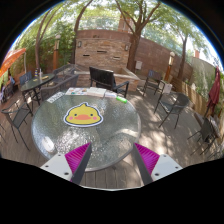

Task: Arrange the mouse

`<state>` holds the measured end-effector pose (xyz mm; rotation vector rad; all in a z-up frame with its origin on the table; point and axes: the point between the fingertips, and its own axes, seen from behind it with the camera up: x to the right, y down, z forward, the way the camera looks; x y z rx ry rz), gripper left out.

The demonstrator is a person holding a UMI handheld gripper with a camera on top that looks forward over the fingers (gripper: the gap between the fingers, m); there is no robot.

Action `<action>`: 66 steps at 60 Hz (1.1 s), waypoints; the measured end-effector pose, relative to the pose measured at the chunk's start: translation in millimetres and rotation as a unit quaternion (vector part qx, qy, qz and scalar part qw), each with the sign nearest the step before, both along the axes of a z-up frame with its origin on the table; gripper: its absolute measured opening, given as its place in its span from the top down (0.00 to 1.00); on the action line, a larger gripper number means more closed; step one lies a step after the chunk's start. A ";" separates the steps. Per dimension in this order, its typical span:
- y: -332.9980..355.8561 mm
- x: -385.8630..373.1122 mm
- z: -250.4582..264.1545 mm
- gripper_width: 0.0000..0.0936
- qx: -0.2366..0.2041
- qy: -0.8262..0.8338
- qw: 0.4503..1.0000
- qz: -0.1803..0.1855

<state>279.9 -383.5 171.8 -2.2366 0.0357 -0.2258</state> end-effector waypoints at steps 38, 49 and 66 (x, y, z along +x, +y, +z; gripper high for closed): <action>-44.0 -152.2 -122.7 0.07 -0.059 0.048 0.995 0.061; 11.8 -230.5 -159.0 0.10 -0.048 0.056 0.994 0.087; 78.3 -267.5 -187.7 0.09 -0.041 0.039 0.993 0.099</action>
